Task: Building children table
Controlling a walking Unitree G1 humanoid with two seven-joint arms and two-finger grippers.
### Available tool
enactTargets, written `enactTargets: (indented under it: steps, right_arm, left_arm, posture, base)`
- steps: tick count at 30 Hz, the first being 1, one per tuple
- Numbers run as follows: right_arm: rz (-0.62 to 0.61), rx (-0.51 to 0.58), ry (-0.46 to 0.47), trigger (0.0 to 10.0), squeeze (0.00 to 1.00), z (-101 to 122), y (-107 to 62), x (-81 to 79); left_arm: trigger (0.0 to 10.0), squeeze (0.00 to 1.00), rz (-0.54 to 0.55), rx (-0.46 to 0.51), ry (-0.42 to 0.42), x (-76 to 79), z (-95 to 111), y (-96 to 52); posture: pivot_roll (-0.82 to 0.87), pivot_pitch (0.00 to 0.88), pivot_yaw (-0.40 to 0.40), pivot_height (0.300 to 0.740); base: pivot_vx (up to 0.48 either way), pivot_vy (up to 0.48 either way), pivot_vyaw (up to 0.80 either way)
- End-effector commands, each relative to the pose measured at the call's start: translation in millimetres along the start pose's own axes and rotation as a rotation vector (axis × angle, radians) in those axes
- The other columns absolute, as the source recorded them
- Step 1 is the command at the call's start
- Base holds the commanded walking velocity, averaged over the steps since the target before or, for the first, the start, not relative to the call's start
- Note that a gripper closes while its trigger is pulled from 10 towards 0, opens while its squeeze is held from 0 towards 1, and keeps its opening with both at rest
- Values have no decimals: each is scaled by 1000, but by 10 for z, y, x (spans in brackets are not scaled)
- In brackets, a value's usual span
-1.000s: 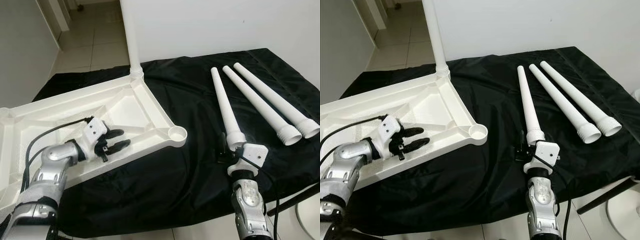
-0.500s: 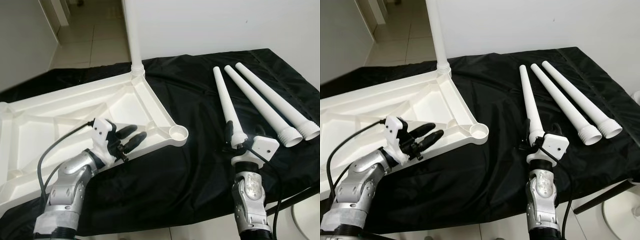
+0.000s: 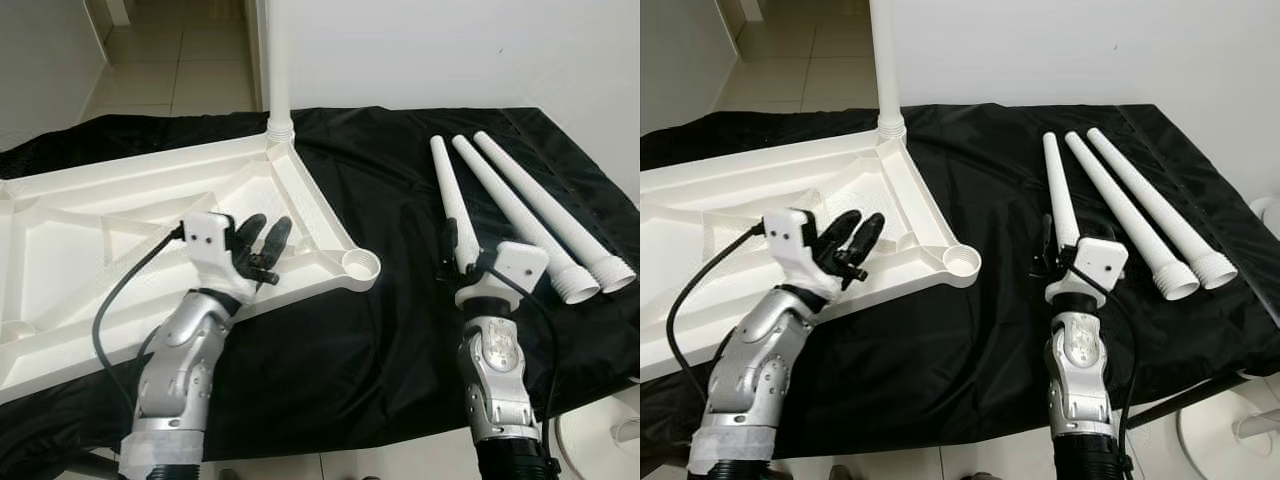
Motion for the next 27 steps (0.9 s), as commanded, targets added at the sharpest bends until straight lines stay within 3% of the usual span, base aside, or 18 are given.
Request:
enactTargets:
  steps: [1, 5, 10, 13, 17, 19, 25, 26, 27]
  right_arm:
    - [-4, -10, -11, 10000, 0, -4, 5, -11]
    - [0, -32, -3, 10000, 0, -35, 6, -51]
    - [-1, -50, 10, 10000, 0, -57, 8, -52]
    - [-4, -62, 10, 10000, 0, -89, 20, -24]
    - [-45, -68, -8, 10000, 0, -95, 63, 22]
    - [-69, -80, -21, 10000, 0, -141, 70, 25]
    - [-132, -99, 0, 10000, 0, -193, 51, 117]
    - [-153, -107, 16, 10000, 1000, -216, 34, 138]
    - [-174, -118, 31, 10000, 1000, -246, 4, 162]
  left_arm:
    - [10000, 0, 33, -30, 13, -32, -50, 33]
    - [10000, 0, 119, -43, 48, -184, -48, 149]
    - [10000, 0, 172, -30, 35, -250, -12, 204]
    - [10000, 0, 183, -37, 23, -210, -56, 267]
    - [10000, 0, 144, -36, -22, -40, -131, 367]
    - [10000, 0, 104, -25, 22, 38, -128, 463]
    - [10000, 0, 82, -1, 62, 85, -64, 554]
    - [10000, 0, 80, 8, 80, 94, -44, 573]
    - [10000, 0, 80, 11, 105, 98, -40, 580]
  posture:
    - [-9, 72, -50, 740]
    - [-8, 70, -46, 740]
    - [-12, 69, -37, 740]
    - [-5, 68, -30, 740]
    - [-34, 66, -17, 740]
    - [-44, 54, 3, 740]
    - [-56, 30, 33, 740]
    - [-55, 23, 47, 740]
    - [-50, 20, 56, 740]
  base:
    - [0, 0, 0]
    - [0, 0, 0]
    - [0, 0, 0]
    - [0, 0, 0]
    - [0, 0, 0]
    - [0, 0, 0]
    - [0, 0, 0]
    - [0, 0, 0]
    - [0, 0, 0]
Point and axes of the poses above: a point about 5 cm out from each wrist's last joint towards the gripper, its own y axis pointing out of the wrist towards the gripper, its own z axis along the axis of the wrist's last joint, x = y × z, the point moved 6 cm from there along y, pointing out of the wrist towards the gripper, and after that the axes turned 3 degrees about -y, right-handed, at the moved point
